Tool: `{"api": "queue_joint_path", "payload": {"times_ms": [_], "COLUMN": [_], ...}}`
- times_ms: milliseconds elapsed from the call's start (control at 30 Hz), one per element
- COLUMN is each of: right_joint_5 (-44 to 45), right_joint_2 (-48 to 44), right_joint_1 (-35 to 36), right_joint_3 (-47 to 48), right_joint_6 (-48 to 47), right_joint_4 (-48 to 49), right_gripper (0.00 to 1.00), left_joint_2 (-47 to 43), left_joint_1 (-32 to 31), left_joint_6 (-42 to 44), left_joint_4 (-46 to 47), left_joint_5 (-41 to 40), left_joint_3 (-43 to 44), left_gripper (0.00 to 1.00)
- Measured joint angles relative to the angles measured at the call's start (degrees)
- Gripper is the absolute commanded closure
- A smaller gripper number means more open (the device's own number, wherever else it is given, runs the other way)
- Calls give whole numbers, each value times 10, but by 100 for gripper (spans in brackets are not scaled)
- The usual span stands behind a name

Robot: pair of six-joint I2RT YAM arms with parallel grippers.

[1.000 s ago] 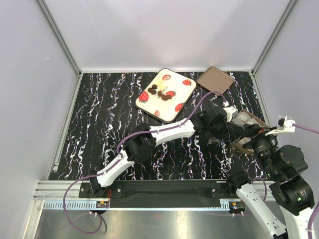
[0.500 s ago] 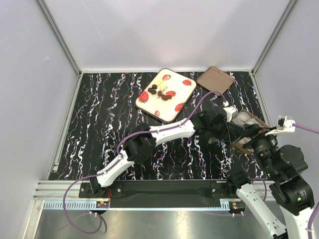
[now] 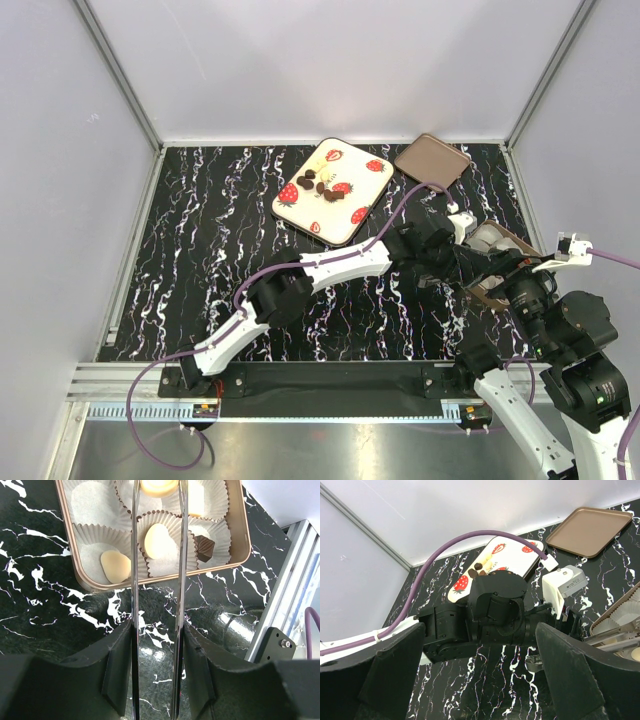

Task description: Pack the chocolate

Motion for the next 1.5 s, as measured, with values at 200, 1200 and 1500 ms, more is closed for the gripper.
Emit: {"api": "queue_joint_path", "payload": {"times_ms": [200, 1200, 1500], "right_joint_5": [0, 0, -1], "right_joint_2": [0, 1, 18], "right_joint_1": [0, 0, 0], "right_joint_3": [0, 0, -1], "right_joint_6": [0, 0, 7], "right_joint_4": [0, 0, 5], "right_gripper": [1, 1, 1], "left_joint_2": [0, -156, -345], "left_joint_1": [0, 17, 149], "left_joint_6": [0, 14, 10], "left_joint_4": [1, -2, -24], "left_joint_5": [-6, -91, -172], "left_joint_3": [0, -112, -306], "left_gripper": [55, 57, 55]}}
